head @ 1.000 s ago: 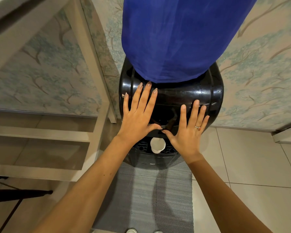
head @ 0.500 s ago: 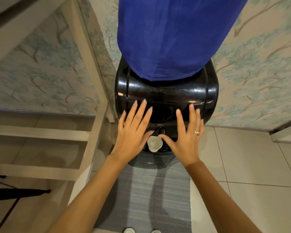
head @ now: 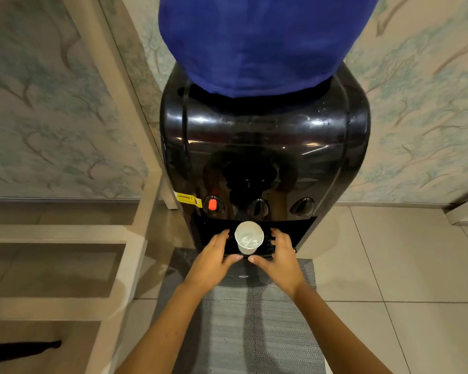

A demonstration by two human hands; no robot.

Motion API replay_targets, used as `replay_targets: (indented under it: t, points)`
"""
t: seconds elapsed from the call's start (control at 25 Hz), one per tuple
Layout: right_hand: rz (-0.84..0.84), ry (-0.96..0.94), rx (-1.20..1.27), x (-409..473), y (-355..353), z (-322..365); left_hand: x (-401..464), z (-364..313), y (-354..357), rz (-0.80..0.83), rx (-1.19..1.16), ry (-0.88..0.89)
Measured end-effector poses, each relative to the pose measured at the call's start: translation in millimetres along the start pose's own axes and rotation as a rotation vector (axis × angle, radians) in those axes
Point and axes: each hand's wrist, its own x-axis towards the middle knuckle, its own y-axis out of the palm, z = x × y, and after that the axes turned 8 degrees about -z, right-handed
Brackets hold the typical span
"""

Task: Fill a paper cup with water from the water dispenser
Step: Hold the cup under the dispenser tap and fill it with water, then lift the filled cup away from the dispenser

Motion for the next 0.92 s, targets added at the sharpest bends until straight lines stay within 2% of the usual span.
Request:
replay_targets:
  t: [0.12, 0.28, 0.48, 0.68, 0.92]
  points:
    - [0.047, 0.020, 0.118, 22.6, 14.9, -14.8, 23.0, 14.4, 19.4, 0.055, -0.142, 0.003]
    - [0.069, 0.032, 0.287, 28.6, 19.7, -24.4, 26.9, 16.4, 32.1, 0.007, -0.287, 0.033]
    - [0.052, -0.003, 0.294, 19.0, 17.6, -23.8, 19.1, 10.6, 31.4, -0.035, -0.300, 0.055]
    - [0.087, -0.042, 0.273, -12.2, -6.0, 6.3, -18.0, -9.4, 9.6, -0.064, -0.311, 0.058]
    - [0.150, -0.134, 0.211, -65.3, -58.2, 81.4, -74.9, -67.8, -67.7, -0.092, -0.288, 0.095]
